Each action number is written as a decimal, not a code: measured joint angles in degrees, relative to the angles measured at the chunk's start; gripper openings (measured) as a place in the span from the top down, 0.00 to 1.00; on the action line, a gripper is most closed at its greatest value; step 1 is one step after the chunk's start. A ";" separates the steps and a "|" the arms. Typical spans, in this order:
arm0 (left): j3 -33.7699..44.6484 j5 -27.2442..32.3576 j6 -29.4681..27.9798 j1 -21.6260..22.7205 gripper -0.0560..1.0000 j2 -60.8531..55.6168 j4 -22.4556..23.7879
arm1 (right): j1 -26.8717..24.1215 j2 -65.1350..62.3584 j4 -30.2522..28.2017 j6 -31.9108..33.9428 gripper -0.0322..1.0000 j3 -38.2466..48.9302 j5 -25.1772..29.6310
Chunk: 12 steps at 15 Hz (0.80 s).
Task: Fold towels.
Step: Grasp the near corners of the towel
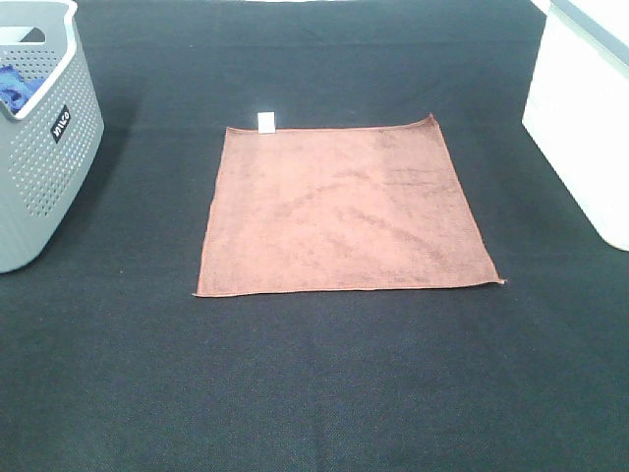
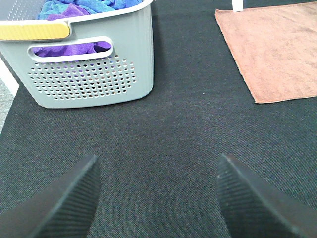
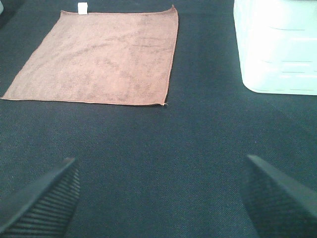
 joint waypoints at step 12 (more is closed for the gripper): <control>0.00 0.00 0.00 0.00 0.34 0.00 0.00 | 0.00 0.00 0.00 0.00 0.17 0.00 0.00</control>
